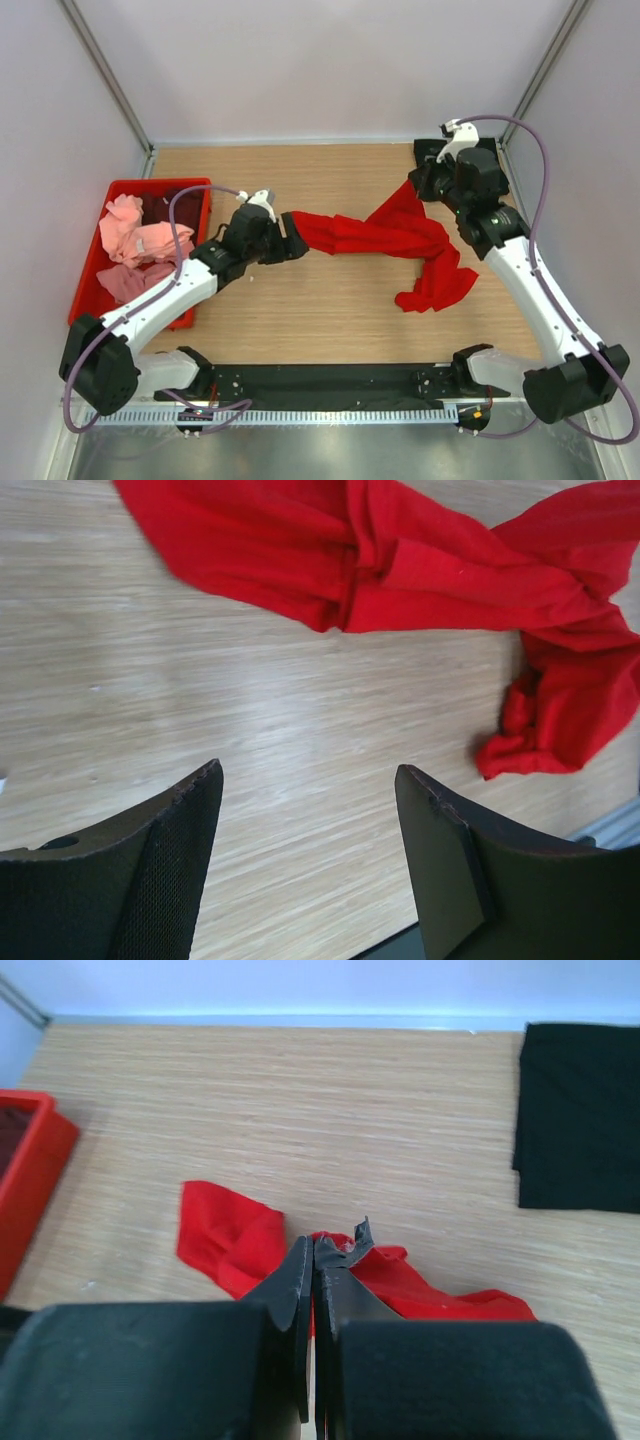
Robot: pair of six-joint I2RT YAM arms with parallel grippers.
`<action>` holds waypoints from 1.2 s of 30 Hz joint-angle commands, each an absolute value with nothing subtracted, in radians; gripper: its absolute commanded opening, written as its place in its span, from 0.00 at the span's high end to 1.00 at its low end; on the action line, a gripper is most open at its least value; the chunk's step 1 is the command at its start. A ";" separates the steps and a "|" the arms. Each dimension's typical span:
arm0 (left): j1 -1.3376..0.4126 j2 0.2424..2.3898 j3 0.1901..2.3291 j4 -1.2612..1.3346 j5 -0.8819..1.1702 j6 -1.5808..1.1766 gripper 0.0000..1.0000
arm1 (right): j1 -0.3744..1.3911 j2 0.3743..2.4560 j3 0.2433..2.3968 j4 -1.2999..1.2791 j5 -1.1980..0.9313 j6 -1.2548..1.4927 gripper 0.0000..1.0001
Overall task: Fold and stack the t-shirts
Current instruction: Flatten the tshirt out
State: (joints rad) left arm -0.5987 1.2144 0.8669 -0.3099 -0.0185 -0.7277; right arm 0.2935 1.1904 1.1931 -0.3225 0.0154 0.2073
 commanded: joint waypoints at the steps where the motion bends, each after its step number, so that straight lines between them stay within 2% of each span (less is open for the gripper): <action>1: -0.595 1.212 0.925 -0.175 0.098 -0.701 0.29 | 0.296 1.095 1.236 -0.256 -0.119 0.196 0.99; 8: -0.594 1.216 0.991 -0.198 0.097 -0.666 0.29 | 0.296 1.000 1.227 -0.164 -0.245 0.245 0.99; 18: -0.594 1.253 0.914 -0.204 0.101 -0.706 0.28 | 0.296 0.968 1.247 -0.161 -0.212 0.256 0.99; 25: -0.594 1.414 0.902 -0.157 0.126 -0.696 0.29 | 0.298 0.947 1.241 -0.210 -0.129 0.233 0.99; 29: -0.594 1.538 1.023 -0.149 0.195 -0.693 0.30 | 0.296 0.925 1.246 -0.290 0.038 0.218 0.99; 36: -0.597 1.774 1.163 -0.129 0.285 -0.681 0.31 | 0.298 0.871 1.172 -0.295 0.032 0.213 0.99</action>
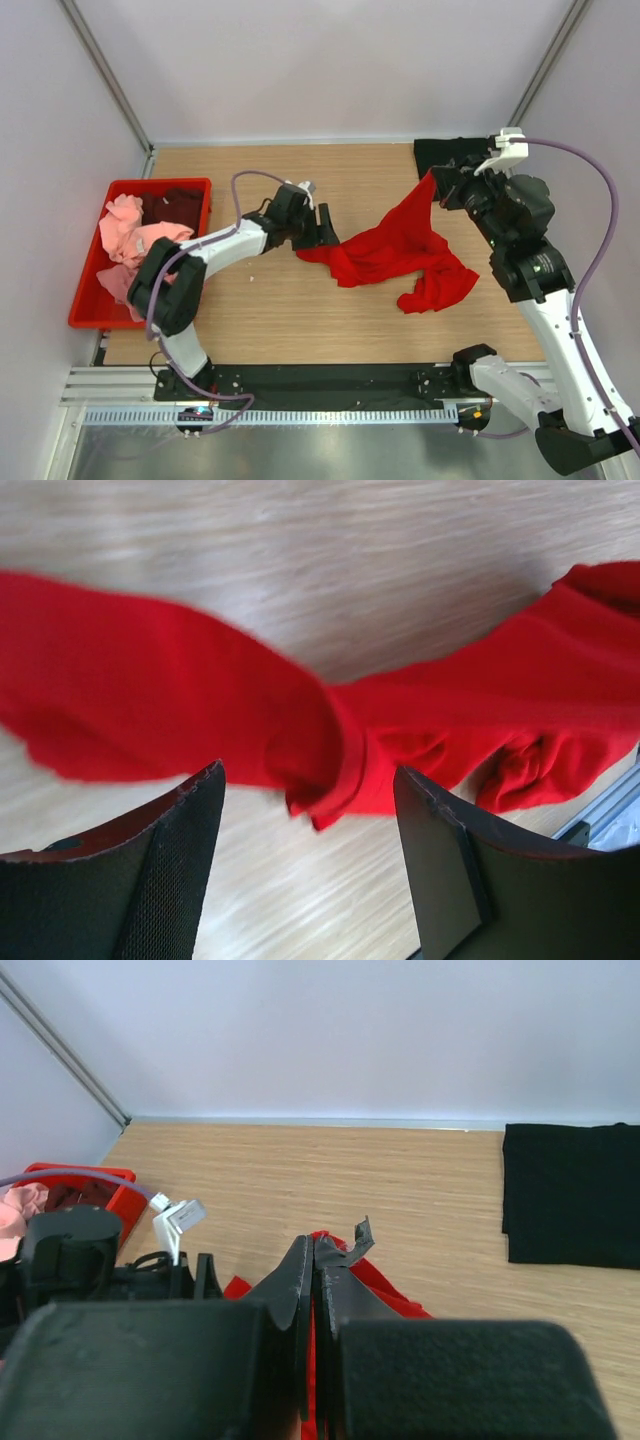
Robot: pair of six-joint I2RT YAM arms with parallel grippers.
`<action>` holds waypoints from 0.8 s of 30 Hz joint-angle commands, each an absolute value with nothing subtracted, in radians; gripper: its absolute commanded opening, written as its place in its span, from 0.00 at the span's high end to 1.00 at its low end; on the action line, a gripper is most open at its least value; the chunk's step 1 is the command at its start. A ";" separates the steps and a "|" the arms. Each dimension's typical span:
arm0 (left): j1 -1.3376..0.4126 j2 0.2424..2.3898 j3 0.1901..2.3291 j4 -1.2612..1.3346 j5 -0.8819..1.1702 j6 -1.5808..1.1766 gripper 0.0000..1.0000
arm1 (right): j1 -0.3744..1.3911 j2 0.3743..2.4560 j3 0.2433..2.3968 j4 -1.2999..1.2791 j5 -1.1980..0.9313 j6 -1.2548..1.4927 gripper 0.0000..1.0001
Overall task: Fold and stack the t-shirts
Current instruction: Flatten the tshirt out
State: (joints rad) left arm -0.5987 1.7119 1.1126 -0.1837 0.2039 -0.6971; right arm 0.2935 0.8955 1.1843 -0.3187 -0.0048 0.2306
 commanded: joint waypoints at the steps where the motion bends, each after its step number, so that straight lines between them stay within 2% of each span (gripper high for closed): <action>1: -0.598 1.793 1.182 -0.111 0.297 -0.689 0.31 | 0.296 0.871 1.169 -0.295 0.034 0.219 0.99; 3: -0.598 1.854 1.210 -0.103 0.317 -0.698 0.31 | 0.298 0.874 1.155 -0.291 0.034 0.227 0.99; 5: -0.598 1.890 1.253 -0.100 0.334 -0.709 0.35 | 0.296 0.884 1.149 -0.290 0.050 0.236 0.99; 6: -0.598 1.904 1.264 -0.103 0.350 -0.710 0.42 | 0.296 0.887 1.147 -0.285 0.066 0.238 0.99; 7: -0.597 1.913 1.291 -0.110 0.356 -0.710 0.67 | 0.298 0.896 1.147 -0.285 0.084 0.236 0.99; 10: -0.595 1.832 1.330 -0.236 0.267 -0.712 0.95 | 0.296 0.954 1.199 -0.311 0.263 0.236 0.99; 11: -0.594 1.801 1.371 -0.291 0.237 -0.701 0.99 | 0.292 0.974 1.218 -0.317 0.326 0.235 0.99; 13: -0.595 1.687 1.411 -0.458 0.160 -0.684 1.00 | 0.269 1.021 1.270 -0.379 0.454 0.241 0.99; 16: -0.595 1.550 1.330 -0.612 0.051 -0.715 1.00 | 0.219 1.100 1.390 -0.489 0.474 0.265 0.99; 21: -0.601 1.243 0.859 -0.574 0.098 -0.860 1.00 | 0.212 1.161 1.463 -0.641 0.518 0.258 0.99; 24: -0.633 1.128 0.706 -0.545 0.104 -0.943 0.97 | 0.196 1.173 1.463 -0.695 0.526 0.245 0.99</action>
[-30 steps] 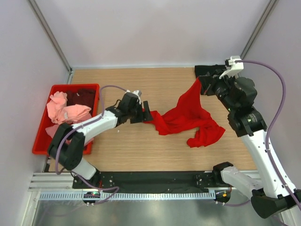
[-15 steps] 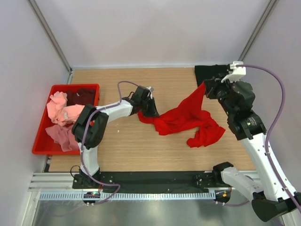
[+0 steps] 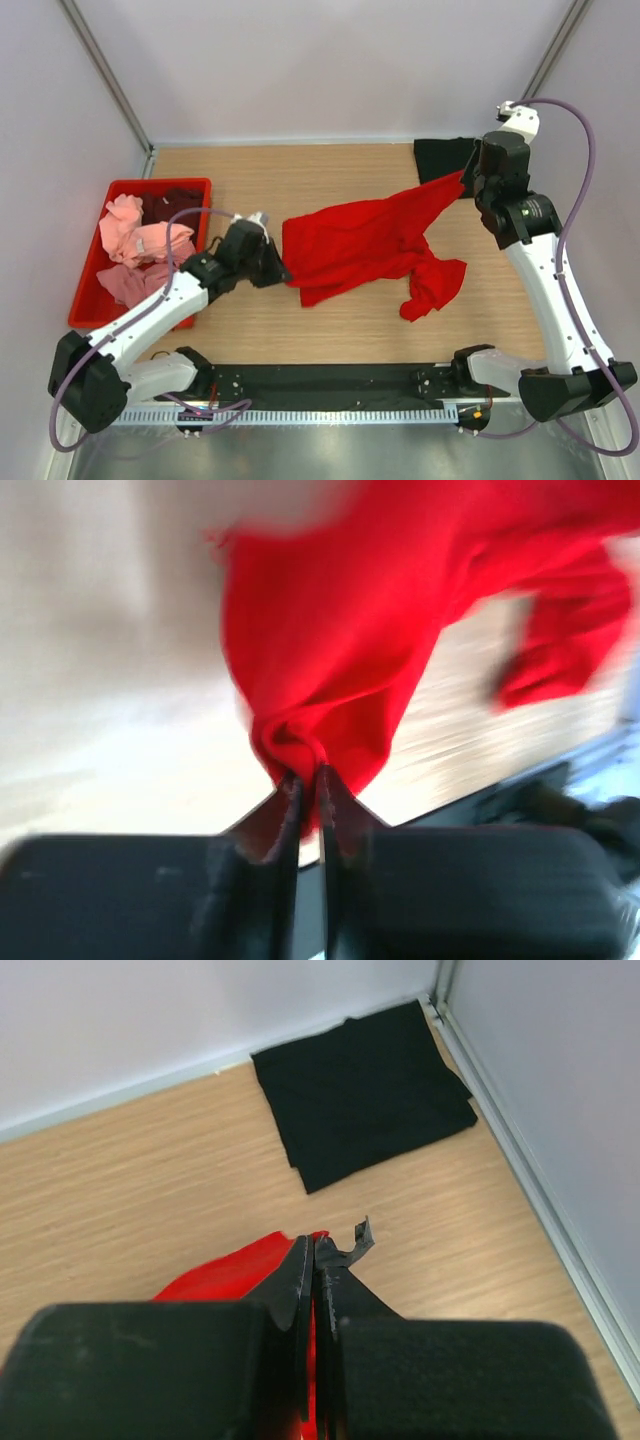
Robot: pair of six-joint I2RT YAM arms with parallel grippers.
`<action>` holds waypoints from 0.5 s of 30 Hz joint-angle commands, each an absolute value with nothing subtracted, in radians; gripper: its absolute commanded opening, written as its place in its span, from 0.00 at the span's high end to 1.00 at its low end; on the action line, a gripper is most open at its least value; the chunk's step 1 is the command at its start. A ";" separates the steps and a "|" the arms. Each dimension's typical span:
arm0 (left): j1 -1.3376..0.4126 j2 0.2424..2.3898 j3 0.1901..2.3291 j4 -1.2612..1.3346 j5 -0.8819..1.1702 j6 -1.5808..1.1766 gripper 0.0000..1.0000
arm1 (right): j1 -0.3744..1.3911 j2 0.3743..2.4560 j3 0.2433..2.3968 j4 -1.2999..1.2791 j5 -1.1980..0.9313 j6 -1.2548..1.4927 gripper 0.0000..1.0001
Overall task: Fold and stack the t-shirts
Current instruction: Flatten the tshirt out
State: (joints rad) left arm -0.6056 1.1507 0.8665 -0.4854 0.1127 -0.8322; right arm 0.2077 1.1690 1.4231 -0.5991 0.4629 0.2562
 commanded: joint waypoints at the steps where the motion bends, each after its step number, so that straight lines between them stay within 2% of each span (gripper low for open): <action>1: -0.635 1.108 0.637 -0.545 0.098 -0.960 0.85 | 0.190 1.173 1.466 -0.704 0.529 0.241 0.99; 3: -0.635 1.056 0.588 -0.537 0.104 -1.003 0.68 | 0.175 1.172 1.471 -0.716 0.541 0.238 0.99; 4: -0.635 1.045 0.577 -0.535 0.106 -1.008 0.55 | 0.173 1.172 1.480 -0.719 0.537 0.244 0.99; 7: -0.635 1.035 0.630 -0.586 0.022 -0.982 0.39 | 0.173 1.155 1.480 -0.707 0.442 0.259 0.99; 10: -0.634 1.096 0.770 -0.644 -0.133 -0.895 0.34 | 0.172 1.131 1.450 -0.684 0.315 0.302 0.99; 12: -0.634 1.132 0.845 -0.563 -0.097 -0.762 0.35 | 0.173 1.108 1.434 -0.670 0.255 0.328 0.99; 15: -0.650 1.183 0.887 -0.434 0.038 -0.620 0.42 | 0.172 1.095 1.416 -0.669 0.232 0.334 0.99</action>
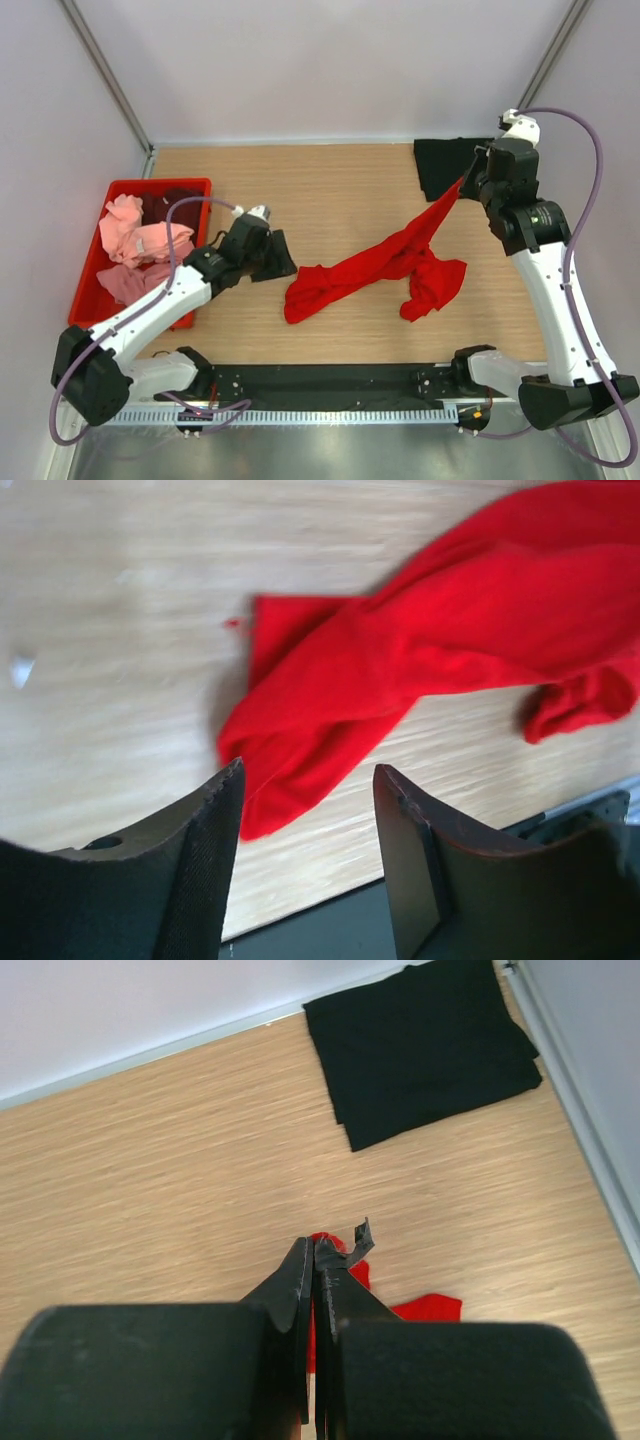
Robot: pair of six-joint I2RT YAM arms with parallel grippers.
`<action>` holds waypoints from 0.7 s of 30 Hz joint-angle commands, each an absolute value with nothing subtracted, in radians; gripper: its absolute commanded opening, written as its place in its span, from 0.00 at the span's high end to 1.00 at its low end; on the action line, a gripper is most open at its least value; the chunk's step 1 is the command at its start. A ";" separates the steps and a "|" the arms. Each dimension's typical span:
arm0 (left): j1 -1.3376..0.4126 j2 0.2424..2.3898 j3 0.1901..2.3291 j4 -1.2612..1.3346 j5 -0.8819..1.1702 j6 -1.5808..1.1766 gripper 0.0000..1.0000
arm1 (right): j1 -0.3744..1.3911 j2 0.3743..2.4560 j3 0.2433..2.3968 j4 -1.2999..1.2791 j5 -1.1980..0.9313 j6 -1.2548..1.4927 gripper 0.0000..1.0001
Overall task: Fold and stack the t-shirts
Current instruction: Flatten the tshirt out
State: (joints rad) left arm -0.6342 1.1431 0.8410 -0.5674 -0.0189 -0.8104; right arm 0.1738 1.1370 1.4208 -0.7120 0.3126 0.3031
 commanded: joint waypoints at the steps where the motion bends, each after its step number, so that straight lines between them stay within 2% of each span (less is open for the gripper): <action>1: -0.693 1.196 0.902 -0.419 0.049 -0.595 0.45 | 0.173 1.094 1.416 -0.672 0.232 0.333 0.99; 6: -0.854 1.366 1.021 -0.425 -0.080 -0.477 0.46 | 0.172 1.086 1.399 -0.664 0.226 0.331 0.99; 16: -0.914 1.689 1.239 -0.621 -0.239 -0.575 0.36 | 0.172 1.077 1.387 -0.653 0.207 0.331 0.99; 20: -0.914 1.758 1.285 -0.756 -0.371 -0.597 0.41 | 0.172 1.069 1.387 -0.657 0.209 0.328 0.99; 21: -0.916 1.762 1.289 -0.767 -0.389 -0.583 0.46 | 0.172 1.069 1.385 -0.657 0.212 0.327 0.99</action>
